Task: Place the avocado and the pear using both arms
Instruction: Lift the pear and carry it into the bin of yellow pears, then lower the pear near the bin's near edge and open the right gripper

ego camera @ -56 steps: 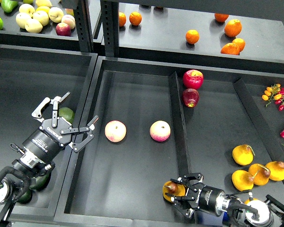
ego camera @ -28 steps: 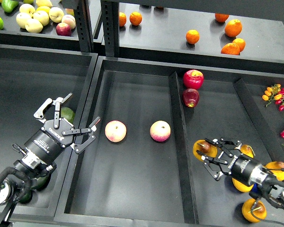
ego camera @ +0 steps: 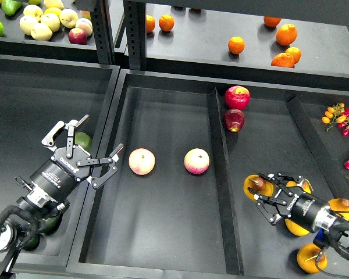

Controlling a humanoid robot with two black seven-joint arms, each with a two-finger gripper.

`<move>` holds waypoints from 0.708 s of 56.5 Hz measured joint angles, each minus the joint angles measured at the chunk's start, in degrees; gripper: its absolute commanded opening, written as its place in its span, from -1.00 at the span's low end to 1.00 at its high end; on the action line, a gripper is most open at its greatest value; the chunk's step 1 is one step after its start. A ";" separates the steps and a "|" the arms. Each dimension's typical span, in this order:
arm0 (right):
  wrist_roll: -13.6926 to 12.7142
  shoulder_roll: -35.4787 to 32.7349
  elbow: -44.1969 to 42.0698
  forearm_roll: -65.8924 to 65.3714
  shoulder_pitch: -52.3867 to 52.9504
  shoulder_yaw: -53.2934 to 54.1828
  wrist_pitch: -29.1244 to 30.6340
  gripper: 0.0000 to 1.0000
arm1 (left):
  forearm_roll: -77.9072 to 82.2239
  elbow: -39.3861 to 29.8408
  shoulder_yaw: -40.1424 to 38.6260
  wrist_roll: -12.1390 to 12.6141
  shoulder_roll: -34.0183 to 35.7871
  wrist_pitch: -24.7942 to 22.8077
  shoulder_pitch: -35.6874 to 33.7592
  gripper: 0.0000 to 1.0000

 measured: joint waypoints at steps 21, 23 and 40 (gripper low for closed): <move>0.00 5.55 -5.73 -4.67 -0.13 -0.13 3.84 -0.48 | 0.00 0.00 0.09 0.00 0.00 0.00 0.01 0.99; 0.00 5.74 -6.06 -4.87 -0.13 -0.13 3.96 -0.47 | 0.00 0.00 0.09 0.00 0.00 0.00 0.01 0.99; 0.00 6.78 -9.22 -6.95 -0.04 0.01 5.58 -0.42 | 0.00 0.00 0.68 0.00 0.00 0.00 0.01 0.99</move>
